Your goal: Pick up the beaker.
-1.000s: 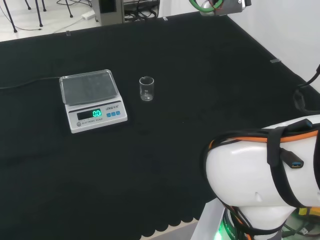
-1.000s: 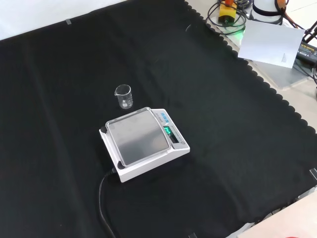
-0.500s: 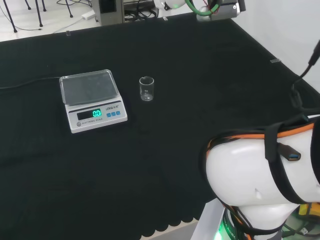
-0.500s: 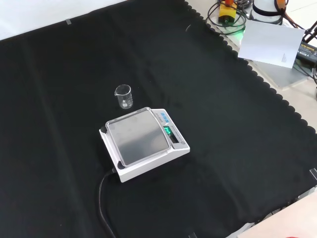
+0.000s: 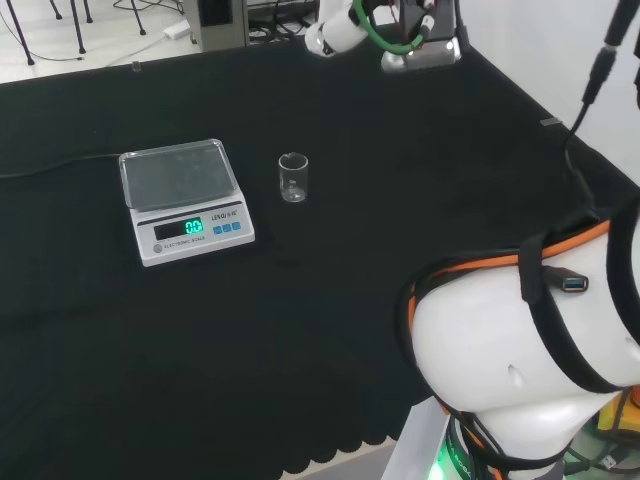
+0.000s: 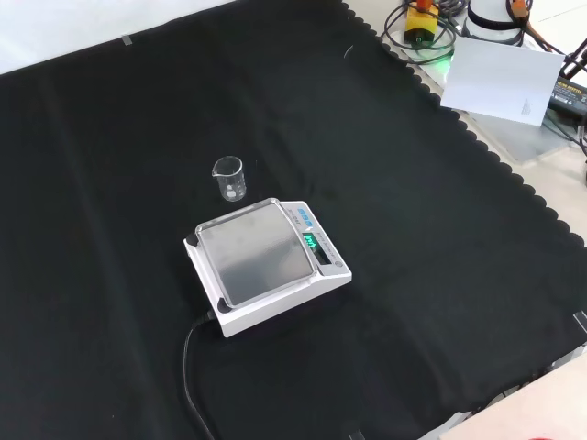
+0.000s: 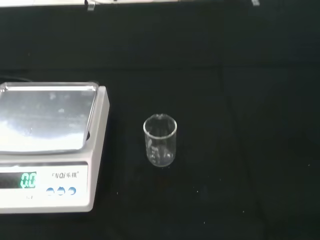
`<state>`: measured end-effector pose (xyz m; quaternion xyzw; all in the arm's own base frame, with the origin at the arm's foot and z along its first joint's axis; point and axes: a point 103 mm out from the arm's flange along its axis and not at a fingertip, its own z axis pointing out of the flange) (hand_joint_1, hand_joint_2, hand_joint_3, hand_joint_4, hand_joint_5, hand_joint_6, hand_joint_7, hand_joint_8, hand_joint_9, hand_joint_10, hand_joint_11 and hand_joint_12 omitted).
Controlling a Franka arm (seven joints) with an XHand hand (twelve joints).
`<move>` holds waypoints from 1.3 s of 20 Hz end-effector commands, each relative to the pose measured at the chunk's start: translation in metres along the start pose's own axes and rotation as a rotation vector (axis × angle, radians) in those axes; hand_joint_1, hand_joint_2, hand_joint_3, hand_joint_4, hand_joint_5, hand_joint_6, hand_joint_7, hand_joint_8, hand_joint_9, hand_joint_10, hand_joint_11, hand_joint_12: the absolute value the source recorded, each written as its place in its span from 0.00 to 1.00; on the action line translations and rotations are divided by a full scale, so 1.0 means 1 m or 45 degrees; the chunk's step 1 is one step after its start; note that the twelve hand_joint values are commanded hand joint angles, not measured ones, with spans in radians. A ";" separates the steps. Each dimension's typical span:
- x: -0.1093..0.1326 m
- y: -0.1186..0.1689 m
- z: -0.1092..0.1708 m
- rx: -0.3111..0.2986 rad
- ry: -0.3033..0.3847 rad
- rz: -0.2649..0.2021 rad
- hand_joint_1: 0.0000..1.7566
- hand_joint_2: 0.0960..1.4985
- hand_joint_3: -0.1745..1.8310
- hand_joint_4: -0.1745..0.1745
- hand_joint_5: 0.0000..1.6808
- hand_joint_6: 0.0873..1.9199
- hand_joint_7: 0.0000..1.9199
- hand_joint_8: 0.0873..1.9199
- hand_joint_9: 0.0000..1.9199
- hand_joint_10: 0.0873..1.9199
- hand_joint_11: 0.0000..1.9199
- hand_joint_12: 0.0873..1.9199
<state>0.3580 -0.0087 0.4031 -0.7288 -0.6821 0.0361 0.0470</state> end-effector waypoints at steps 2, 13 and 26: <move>0.005 0.030 0.054 0.065 0.008 -0.031 0.33 0.54 0.32 0.44 0.16 0.03 0.09 0.33 0.12 0.41 0.00 0.60; 0.019 0.043 0.104 -0.246 -0.036 -0.133 0.35 0.54 0.32 0.37 0.26 0.06 0.18 0.36 0.23 0.42 0.00 0.72; 0.035 0.097 0.157 0.008 -0.119 -0.150 0.37 0.53 0.34 0.37 0.22 0.26 0.19 0.37 0.26 0.41 0.00 0.76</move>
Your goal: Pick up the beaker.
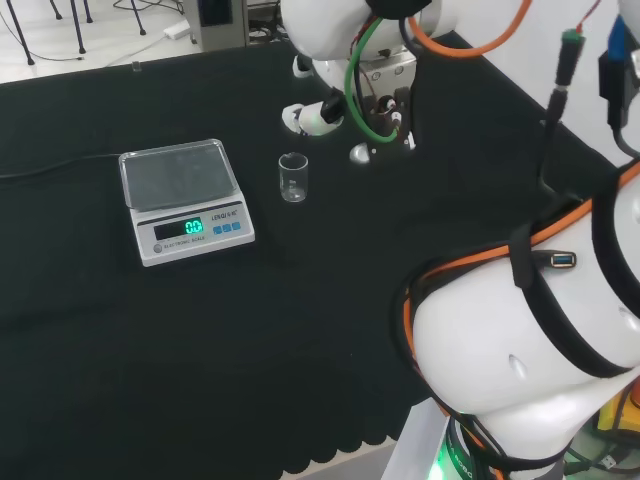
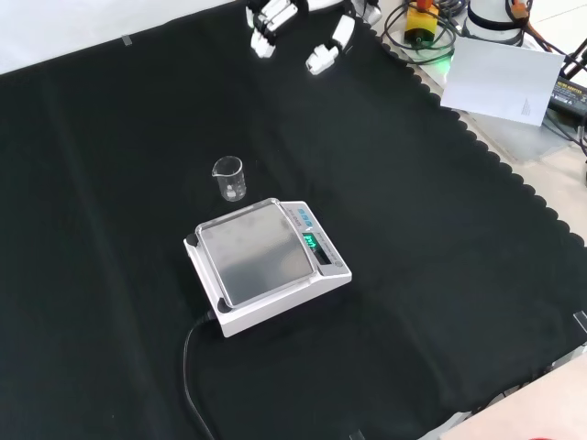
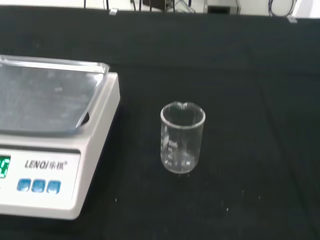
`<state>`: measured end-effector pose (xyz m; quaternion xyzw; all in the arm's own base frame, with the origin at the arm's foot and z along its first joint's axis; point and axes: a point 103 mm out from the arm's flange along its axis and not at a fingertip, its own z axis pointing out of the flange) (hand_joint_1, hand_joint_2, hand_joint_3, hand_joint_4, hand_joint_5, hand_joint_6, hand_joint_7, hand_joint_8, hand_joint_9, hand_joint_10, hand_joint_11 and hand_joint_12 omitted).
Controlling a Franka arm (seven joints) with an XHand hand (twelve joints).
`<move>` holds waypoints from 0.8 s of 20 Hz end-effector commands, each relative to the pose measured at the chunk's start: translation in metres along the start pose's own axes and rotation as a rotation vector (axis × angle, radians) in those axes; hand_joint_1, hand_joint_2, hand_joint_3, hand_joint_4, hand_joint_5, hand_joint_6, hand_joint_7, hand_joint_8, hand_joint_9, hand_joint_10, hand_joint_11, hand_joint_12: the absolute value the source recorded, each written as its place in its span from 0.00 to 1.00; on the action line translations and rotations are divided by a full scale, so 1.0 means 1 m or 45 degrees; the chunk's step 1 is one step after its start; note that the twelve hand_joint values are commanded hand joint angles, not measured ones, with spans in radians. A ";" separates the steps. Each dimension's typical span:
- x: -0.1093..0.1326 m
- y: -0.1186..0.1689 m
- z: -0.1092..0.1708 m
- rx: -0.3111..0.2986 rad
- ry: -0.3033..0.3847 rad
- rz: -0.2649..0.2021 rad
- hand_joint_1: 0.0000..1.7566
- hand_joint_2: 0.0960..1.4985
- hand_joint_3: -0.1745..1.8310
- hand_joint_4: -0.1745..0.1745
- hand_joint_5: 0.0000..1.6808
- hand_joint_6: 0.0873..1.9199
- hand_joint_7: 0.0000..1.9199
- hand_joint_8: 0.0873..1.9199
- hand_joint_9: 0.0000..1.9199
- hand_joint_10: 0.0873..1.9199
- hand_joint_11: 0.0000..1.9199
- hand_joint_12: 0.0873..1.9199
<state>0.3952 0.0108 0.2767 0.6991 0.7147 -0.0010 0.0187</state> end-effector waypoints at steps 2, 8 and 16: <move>0.013 0.049 0.047 0.216 -0.059 -0.049 0.37 0.53 0.34 0.36 0.22 0.26 0.19 0.37 0.26 0.41 0.00 0.76; 0.015 0.069 0.063 0.276 -0.047 -0.060 0.37 0.53 0.34 0.37 0.21 0.26 0.18 0.37 0.25 0.41 0.00 0.75; 0.026 0.080 0.085 0.415 -0.139 -0.088 0.40 0.44 0.33 0.56 0.06 0.03 0.02 0.34 0.11 0.44 0.00 0.71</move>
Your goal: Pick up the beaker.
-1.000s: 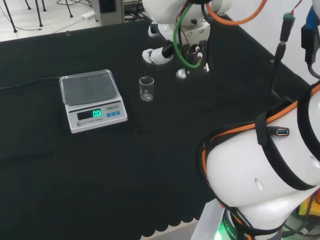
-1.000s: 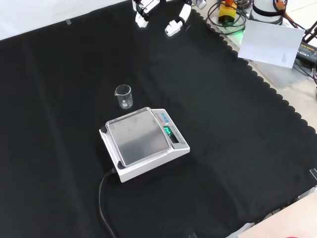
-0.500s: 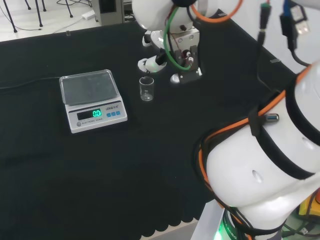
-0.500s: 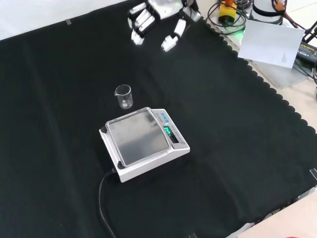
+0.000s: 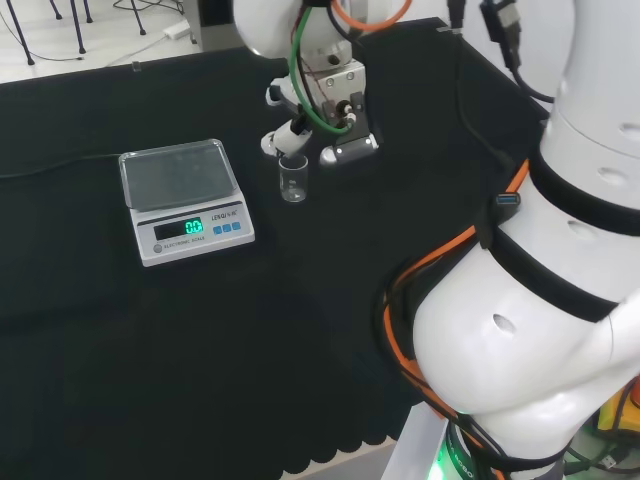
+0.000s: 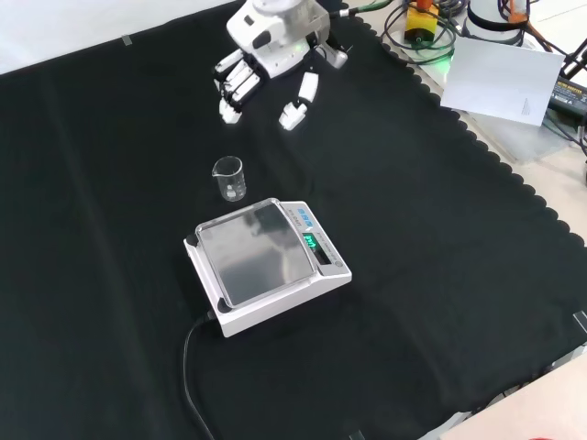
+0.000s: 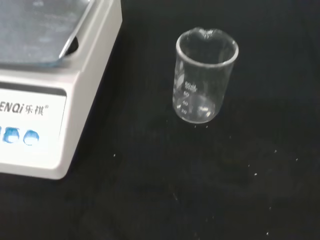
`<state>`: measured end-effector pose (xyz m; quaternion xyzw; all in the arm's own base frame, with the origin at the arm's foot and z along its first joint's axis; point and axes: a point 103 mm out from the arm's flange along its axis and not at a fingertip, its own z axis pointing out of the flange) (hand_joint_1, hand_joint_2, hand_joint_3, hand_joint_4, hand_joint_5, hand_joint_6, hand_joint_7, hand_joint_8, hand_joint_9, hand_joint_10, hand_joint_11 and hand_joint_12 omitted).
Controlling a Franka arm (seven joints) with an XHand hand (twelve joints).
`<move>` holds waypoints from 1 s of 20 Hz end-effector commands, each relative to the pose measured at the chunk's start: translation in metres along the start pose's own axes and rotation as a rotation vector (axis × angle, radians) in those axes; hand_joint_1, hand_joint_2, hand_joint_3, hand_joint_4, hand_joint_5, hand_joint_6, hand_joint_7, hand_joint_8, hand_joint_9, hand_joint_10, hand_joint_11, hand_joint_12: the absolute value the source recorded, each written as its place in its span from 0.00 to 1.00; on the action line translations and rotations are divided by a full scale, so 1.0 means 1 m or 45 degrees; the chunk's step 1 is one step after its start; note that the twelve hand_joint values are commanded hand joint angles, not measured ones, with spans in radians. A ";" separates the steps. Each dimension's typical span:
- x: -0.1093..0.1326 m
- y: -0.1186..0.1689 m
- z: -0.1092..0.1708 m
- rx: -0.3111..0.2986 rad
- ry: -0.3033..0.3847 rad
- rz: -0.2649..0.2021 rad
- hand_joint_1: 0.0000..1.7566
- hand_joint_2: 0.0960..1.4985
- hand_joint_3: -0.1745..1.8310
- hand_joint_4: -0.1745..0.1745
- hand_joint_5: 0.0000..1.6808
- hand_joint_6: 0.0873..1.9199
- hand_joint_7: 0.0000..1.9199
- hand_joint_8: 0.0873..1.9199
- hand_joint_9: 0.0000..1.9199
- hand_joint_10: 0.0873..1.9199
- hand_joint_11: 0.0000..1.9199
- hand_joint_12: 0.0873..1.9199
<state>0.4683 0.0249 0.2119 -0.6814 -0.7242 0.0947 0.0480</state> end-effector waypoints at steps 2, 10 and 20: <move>0.013 0.018 0.020 0.154 -0.116 -0.031 0.41 0.40 0.32 0.62 0.03 0.00 0.00 0.31 0.09 0.44 0.00 0.70; 0.009 0.033 0.033 0.218 -0.084 -0.035 0.43 0.41 0.31 0.63 0.08 0.00 0.01 0.30 0.08 0.44 0.00 0.70; 0.006 0.047 0.040 0.273 -0.100 -0.012 0.45 0.43 0.33 0.59 0.13 0.00 0.03 0.32 0.09 0.44 0.00 0.70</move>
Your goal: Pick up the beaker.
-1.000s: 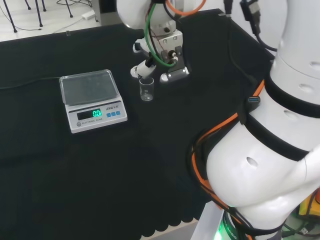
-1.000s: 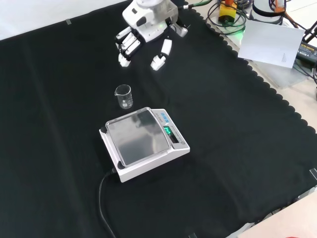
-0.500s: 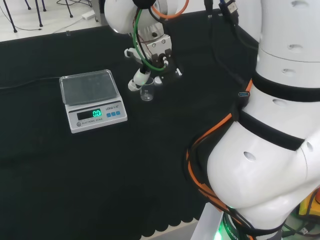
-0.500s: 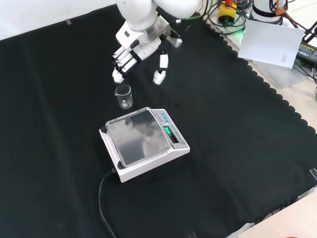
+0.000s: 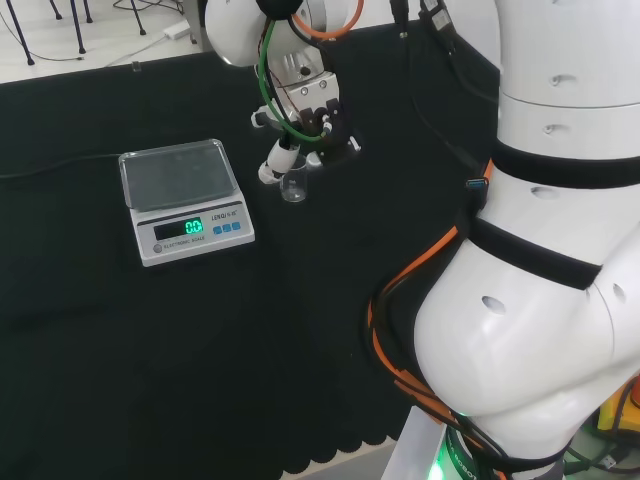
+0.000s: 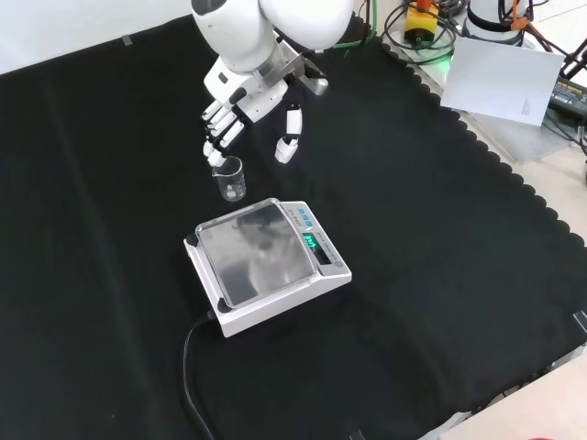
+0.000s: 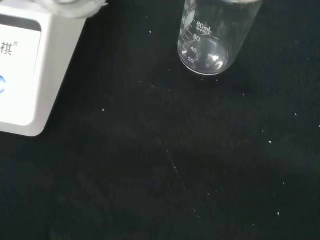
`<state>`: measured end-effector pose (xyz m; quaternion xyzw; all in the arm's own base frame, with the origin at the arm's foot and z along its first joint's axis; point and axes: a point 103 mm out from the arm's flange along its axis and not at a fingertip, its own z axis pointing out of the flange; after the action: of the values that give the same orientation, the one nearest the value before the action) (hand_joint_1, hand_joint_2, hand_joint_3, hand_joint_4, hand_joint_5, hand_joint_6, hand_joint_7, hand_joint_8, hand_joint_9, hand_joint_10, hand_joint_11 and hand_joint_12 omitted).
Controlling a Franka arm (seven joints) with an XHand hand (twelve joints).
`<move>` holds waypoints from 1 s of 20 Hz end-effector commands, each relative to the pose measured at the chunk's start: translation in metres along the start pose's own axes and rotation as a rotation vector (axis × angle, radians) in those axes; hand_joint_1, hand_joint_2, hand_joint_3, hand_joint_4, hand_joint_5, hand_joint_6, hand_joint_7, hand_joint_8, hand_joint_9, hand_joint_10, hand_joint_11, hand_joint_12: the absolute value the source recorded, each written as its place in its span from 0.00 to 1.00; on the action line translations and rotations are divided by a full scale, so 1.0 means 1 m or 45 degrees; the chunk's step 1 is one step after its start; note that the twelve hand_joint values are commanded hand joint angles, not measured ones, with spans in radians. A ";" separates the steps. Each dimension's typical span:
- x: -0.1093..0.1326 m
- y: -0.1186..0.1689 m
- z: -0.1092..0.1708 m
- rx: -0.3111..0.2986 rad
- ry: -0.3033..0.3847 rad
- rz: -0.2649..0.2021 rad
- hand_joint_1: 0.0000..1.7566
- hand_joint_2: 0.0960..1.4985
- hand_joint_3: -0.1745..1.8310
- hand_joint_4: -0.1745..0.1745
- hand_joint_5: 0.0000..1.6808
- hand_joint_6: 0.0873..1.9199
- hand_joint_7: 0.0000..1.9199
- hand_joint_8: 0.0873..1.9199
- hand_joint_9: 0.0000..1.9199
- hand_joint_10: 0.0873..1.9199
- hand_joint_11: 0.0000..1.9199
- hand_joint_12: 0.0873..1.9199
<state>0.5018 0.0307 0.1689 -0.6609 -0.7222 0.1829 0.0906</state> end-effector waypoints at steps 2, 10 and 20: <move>-0.015 0.021 0.009 0.050 0.004 0.015 0.45 0.43 0.33 0.58 0.13 0.00 0.03 0.33 0.10 0.44 0.00 0.70; -0.025 0.027 0.015 0.021 0.020 -0.023 0.45 0.43 0.34 0.57 0.14 0.00 0.05 0.34 0.12 0.44 0.00 0.71; -0.020 0.023 0.025 0.066 -0.001 -0.028 0.45 0.42 0.35 0.55 0.16 0.00 0.08 0.35 0.15 0.44 0.00 0.74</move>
<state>0.5137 0.0101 0.1453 -0.6524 -0.7253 0.1918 0.1068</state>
